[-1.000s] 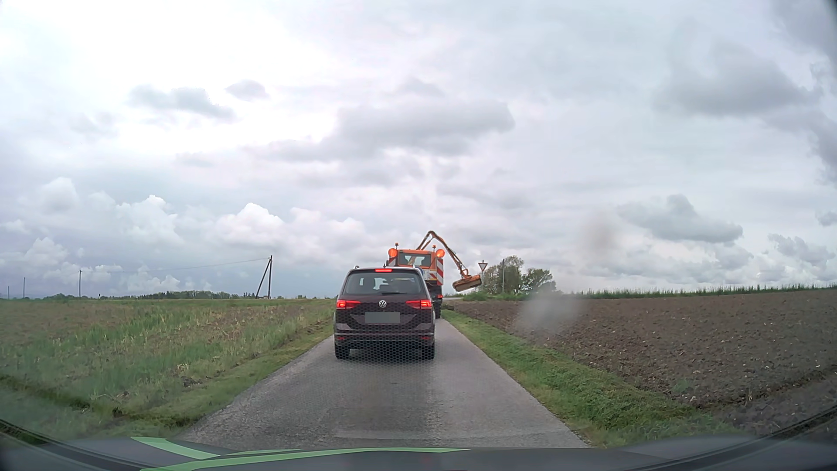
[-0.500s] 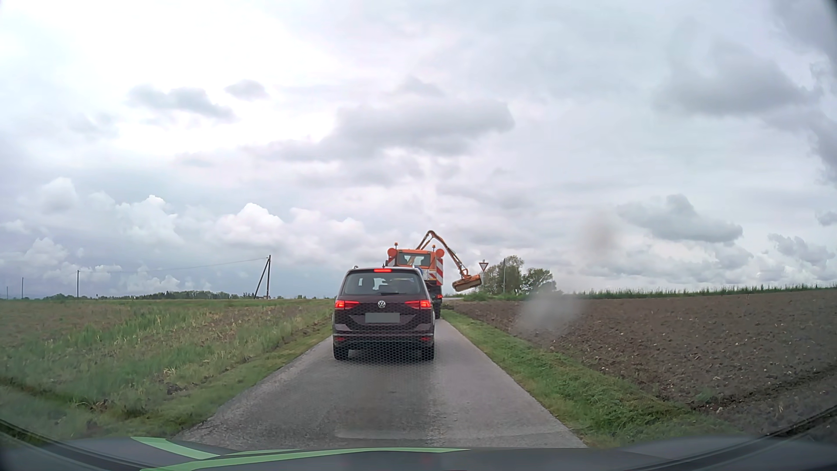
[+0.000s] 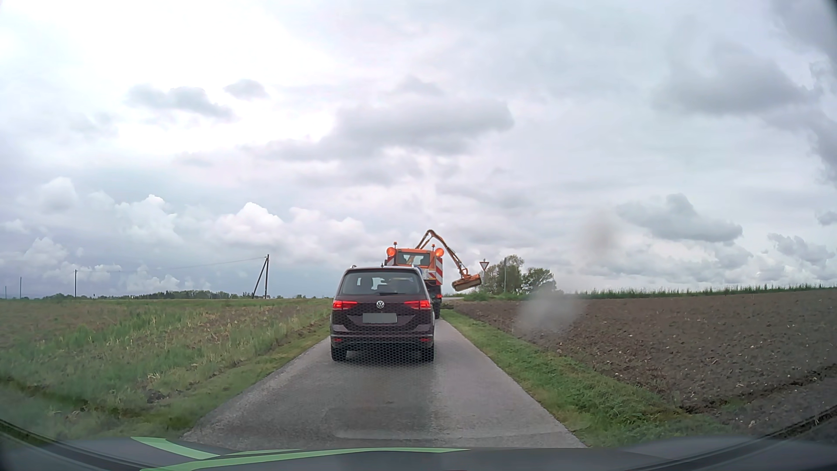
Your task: Follow the waypoints while adhering to traffic rules and regulations
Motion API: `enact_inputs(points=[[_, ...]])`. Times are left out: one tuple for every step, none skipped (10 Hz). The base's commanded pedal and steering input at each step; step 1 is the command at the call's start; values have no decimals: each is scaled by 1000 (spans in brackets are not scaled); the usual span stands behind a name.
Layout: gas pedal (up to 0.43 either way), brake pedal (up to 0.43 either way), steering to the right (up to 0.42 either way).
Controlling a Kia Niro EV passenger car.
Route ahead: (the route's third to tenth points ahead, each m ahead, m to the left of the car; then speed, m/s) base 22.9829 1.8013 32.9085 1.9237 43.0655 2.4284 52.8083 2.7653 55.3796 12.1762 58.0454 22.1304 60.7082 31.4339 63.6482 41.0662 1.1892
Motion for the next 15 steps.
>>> enact_inputs(points=[[0, 0, 3], [0, 0, 3], [0, 0, 3], [0, 0, 3], [0, 0, 2], [0, 0, 2], [0, 0, 1], [0, 0, 1], [0, 0, 1], [0, 0, 1], [0, 0, 1], [0, 0, 1], [0, 0, 1], [0, 0, 1], [0, 0, 1]])
